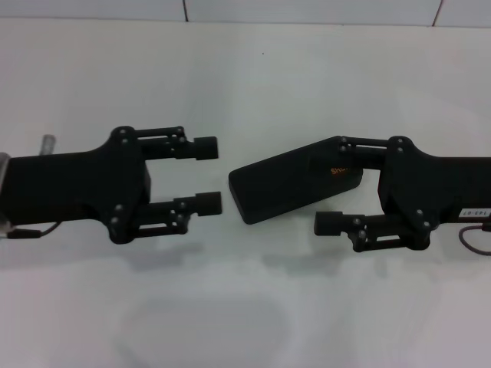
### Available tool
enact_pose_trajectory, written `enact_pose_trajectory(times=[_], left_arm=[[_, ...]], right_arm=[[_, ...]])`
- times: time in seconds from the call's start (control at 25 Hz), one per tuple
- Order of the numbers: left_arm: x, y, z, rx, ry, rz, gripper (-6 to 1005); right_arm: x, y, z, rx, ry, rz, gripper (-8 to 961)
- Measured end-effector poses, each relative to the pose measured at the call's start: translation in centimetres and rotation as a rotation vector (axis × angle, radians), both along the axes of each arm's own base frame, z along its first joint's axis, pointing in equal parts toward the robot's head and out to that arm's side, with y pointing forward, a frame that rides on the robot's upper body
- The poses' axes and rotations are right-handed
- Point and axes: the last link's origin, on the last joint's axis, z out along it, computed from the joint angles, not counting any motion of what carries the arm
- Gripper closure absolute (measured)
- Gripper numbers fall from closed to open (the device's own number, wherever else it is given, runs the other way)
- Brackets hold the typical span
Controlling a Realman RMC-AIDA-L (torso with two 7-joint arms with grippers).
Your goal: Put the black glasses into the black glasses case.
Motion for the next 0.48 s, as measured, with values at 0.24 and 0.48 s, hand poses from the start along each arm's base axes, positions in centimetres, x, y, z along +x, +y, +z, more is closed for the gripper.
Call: enact_pose_trajectory(times=[0.24,0.48], left_arm=[[-0.6,-0.3,0.6,0.059,0.005,-0.02,361],[-0.8,-0.3,0.4,0.033,0.003,-0.004,361]], right_arm=[[0.6,-0.6,0.2,0.001,0.023,-0.019,203],[0.7,-1.2,0.6,-0.005,0.056,-0.016,201]])
